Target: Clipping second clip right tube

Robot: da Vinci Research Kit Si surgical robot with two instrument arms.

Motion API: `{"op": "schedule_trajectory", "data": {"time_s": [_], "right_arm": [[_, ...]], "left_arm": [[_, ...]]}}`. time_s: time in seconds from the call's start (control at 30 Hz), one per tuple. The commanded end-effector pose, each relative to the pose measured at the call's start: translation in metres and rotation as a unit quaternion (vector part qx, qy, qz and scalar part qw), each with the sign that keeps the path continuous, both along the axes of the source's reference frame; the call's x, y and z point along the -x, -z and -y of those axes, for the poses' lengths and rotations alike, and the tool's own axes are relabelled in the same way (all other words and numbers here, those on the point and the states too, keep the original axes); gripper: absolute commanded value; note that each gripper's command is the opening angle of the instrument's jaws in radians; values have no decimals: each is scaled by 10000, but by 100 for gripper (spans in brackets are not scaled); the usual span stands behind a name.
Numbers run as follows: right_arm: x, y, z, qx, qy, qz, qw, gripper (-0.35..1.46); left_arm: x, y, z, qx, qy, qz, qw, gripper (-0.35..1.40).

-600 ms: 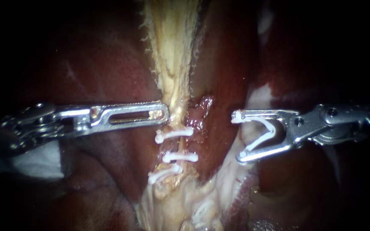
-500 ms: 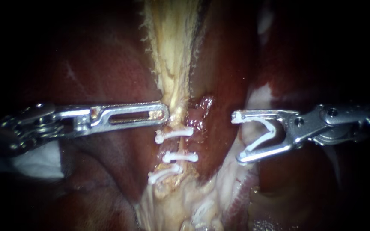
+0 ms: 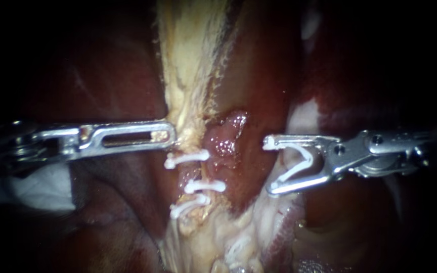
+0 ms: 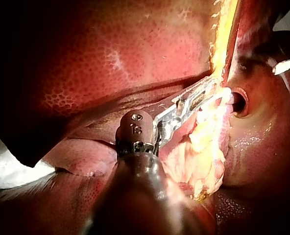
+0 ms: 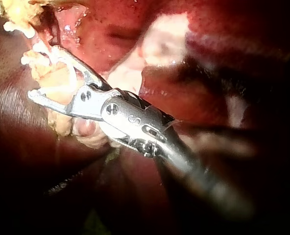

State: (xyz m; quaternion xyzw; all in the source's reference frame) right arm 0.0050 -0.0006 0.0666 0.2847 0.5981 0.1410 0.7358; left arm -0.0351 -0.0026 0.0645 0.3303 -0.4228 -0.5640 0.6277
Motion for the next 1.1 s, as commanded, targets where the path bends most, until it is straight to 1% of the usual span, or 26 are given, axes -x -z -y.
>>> {"op": "schedule_trajectory", "data": {"time_s": [0.03,0.1,0.13,0.27,0.47,0.57,0.63,0.8,1.0,1.1], "right_arm": [[-6,-9,4,-58,26,9,10000,60],[-18,-24,11,-106,57,26,9999,60],[-21,-28,13,-150,44,45,9999,60],[-44,-52,21,-270,81,76,9996,60],[-75,-77,25,-395,132,98,9991,60],[-90,-86,28,-418,172,103,9989,60],[-98,-89,30,-434,208,104,9988,60],[-117,-95,31,-450,235,95,9987,60],[-131,-95,31,-493,287,68,9983,60],[-134,-94,32,-490,351,28,9982,60]], "left_arm": [[-3,4,0,10,40,25,10000,-35],[-8,13,-1,0,55,35,10000,-35],[-9,17,-1,1,70,62,10000,-35],[-12,27,-1,-6,99,80,9999,-35],[-19,33,-2,-2,136,89,9999,-35],[-20,34,-3,-1,144,82,9999,-35],[-21,35,-2,-1,145,81,9999,-35],[-20,36,-1,-1,149,78,9999,-35],[-19,38,-1,-2,155,74,9999,-35],[-19,38,-1,-2,156,74,9999,-35]]}}
